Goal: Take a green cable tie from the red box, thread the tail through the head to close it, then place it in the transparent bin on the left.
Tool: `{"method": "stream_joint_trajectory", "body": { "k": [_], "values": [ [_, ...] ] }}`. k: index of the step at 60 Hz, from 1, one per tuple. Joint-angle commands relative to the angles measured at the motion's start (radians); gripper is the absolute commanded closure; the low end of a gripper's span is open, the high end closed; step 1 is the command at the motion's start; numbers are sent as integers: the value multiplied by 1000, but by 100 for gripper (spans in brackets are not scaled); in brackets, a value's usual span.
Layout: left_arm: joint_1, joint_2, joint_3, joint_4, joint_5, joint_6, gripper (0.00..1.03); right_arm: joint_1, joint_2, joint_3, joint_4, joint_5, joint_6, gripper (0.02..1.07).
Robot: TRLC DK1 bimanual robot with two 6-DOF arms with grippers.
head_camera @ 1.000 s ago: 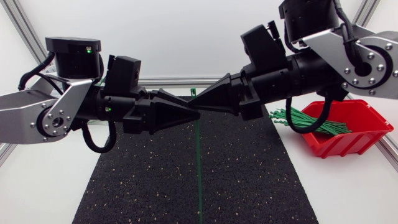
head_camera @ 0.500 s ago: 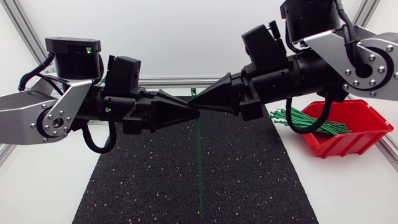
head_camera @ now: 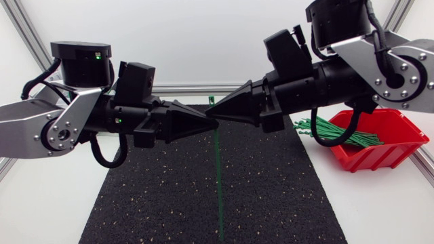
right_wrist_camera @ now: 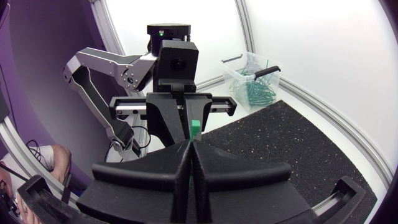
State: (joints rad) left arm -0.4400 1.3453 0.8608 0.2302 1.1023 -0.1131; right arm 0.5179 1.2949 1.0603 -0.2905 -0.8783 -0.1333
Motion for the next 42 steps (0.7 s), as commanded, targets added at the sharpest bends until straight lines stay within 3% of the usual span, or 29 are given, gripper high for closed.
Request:
{"method": "stream_joint_trajectory", "body": {
  "k": [1, 25, 42],
  "values": [
    [3, -11, -34, 14, -1, -28, 99, 4, -25, -34, 8, -2, 24, 95],
    [41, -38, -26, 9, 1, -43, 100, -41, -59, -65, 17, 4, 20, 67],
    [83, -38, 38, 9, 21, -94, 100, -19, -26, -97, 37, 4, -3, 67]
  ]
}}
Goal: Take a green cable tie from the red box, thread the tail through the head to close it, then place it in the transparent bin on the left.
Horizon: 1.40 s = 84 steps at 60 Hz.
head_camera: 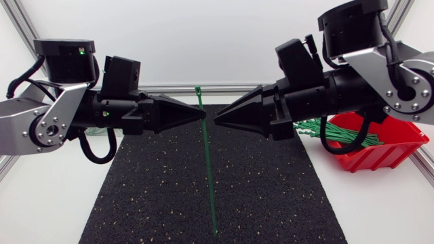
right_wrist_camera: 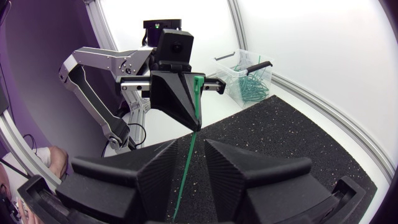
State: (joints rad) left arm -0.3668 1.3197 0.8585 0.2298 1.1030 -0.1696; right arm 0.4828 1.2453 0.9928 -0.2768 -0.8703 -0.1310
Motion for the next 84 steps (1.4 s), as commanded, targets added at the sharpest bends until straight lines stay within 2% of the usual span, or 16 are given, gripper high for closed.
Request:
{"method": "stream_joint_trajectory", "body": {
  "k": [1, 21, 38, 48, 53, 55, 67, 81, 84],
  "values": [
    [11, -13, 40, 9, 20, -38, 99, 19, 26, -31, 25, -4, -7, 67],
    [8, -19, 37, 9, 35, -59, 100, 45, 82, 4, 62, 4, -12, 72],
    [5, -11, 40, 13, 37, -62, 100, 65, 82, 4, 80, 2, -7, 80],
    [3, -7, 39, 13, 37, -62, 99, 74, 78, 1, 93, 2, -4, 96],
    [3, -5, 37, 13, 37, -62, 100, 77, 78, 0, 94, 2, -5, 98],
    [3, -5, 37, 13, 37, -62, 100, 79, 78, -2, 94, 4, -5, 102],
    [2, -2, 36, 13, 38, -65, 99, 86, 72, -10, 94, 4, -5, 101],
    [6, -5, 37, 22, 38, -82, 69, 91, 63, -22, 94, 2, -1, 101],
    [8, -5, 37, 32, 38, -91, 67, 91, 62, -23, 94, 4, 2, 101]
  ]
}}
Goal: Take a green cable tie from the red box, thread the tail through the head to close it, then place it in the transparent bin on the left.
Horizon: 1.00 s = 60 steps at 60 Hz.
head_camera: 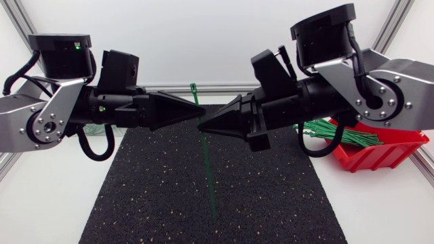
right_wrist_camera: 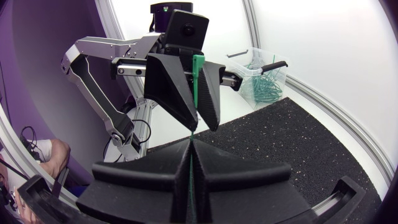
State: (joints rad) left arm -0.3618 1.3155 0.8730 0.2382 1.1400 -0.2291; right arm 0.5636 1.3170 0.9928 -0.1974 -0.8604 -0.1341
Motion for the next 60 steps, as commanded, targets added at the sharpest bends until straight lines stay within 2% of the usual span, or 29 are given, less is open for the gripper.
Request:
{"method": "stream_joint_trajectory", "body": {
  "k": [1, 13, 53, 60],
  "values": [
    [4, -2, 21, 32, 1, -36, 67, 10, -13, -25, 15, -6, 7, 101],
    [18, -15, 12, 96, 1, -95, 66, 4, -28, -34, 15, -2, 19, 101],
    [40, -48, -6, 131, 0, -113, 67, -5, -25, -37, 39, 0, 59, 101],
    [37, -48, -6, 131, 0, -115, 72, -5, -25, -39, 39, 0, 59, 101]
  ]
}}
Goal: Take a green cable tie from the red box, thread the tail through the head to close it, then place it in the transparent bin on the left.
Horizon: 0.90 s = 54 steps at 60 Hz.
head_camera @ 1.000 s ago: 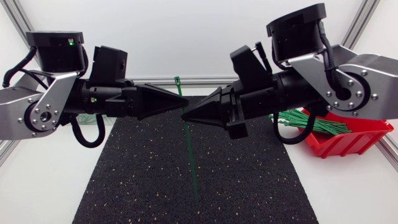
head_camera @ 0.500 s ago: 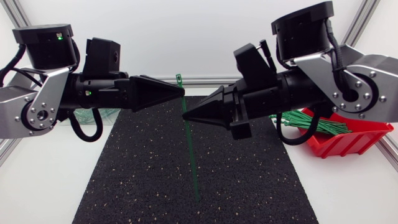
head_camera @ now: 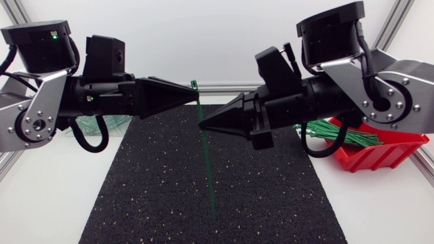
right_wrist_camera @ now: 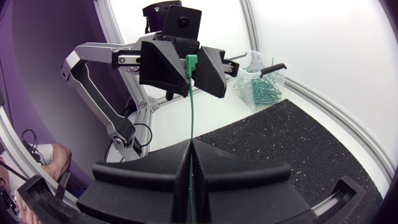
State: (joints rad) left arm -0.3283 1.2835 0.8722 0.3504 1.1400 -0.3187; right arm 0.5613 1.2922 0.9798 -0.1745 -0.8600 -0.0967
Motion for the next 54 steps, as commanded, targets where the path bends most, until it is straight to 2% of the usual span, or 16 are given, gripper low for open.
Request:
{"method": "stream_joint_trajectory", "body": {
  "k": [1, 10, 19, 21, 54],
  "values": [
    [3, -16, -6, 19, 0, -25, 72, -3, -1, -26, 15, -1, 23, 101],
    [2, -16, -7, 21, -2, -23, 79, 2, -1, -24, 17, -1, 22, 101],
    [2, -18, -7, 21, -2, -25, 80, 6, -1, -24, 17, -1, 23, 101],
    [2, -18, -7, 21, -2, -25, 83, 8, -1, -23, 17, -1, 23, 101],
    [-9, -29, -16, 21, -6, -26, 91, 28, 12, -20, 17, -1, 32, 101]
  ]
}}
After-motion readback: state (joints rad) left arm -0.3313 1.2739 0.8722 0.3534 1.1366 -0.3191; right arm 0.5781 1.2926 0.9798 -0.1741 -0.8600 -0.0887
